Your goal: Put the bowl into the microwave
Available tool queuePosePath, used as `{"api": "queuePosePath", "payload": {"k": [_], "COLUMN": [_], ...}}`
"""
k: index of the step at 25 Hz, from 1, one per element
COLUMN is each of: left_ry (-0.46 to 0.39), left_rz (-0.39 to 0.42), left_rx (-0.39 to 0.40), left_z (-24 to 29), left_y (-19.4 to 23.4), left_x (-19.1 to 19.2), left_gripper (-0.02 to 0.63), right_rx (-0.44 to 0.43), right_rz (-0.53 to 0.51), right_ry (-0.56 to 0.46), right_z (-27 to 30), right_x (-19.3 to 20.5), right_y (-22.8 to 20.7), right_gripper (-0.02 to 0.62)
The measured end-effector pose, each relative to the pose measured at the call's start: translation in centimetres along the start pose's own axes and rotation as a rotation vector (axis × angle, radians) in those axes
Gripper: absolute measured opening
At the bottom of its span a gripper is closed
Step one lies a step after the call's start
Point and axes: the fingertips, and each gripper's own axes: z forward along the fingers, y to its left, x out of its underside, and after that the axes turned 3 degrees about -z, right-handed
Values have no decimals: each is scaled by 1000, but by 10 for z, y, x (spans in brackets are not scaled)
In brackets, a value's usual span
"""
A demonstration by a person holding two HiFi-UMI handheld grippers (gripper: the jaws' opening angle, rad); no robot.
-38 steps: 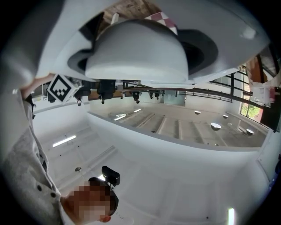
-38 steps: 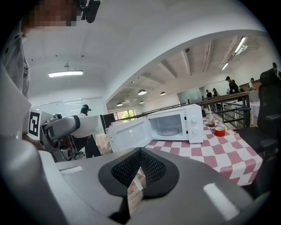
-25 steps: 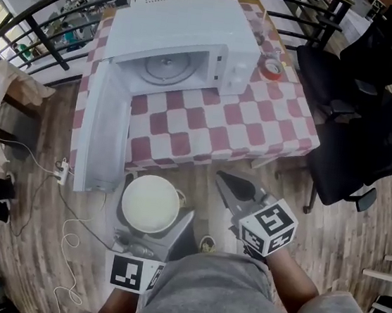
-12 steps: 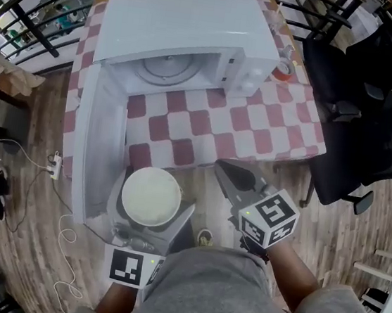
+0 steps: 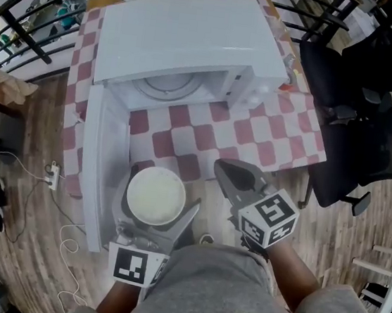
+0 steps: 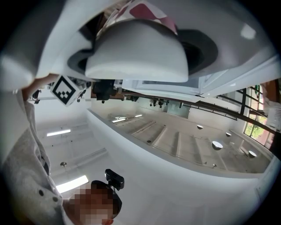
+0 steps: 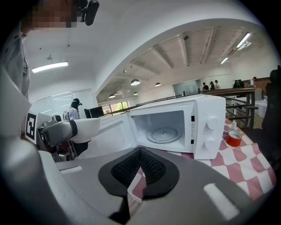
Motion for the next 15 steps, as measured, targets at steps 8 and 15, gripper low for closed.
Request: {"api": "queuePosePath", "payload": {"k": [8, 15], "left_ry": [11, -16], "left_rz": [-60, -57], "left_rx": [48, 56], "left_z": [16, 29], "left_y": [10, 18], "left_x": [-1, -10], "left_gripper": [537, 538], "right_rx": [44, 71], "right_rz": [-2, -25], "right_ry": [-3, -18], "right_z": [19, 19], "right_x": [-19, -34], "right_y": [-5, -13], "right_gripper": [-5, -5]}}
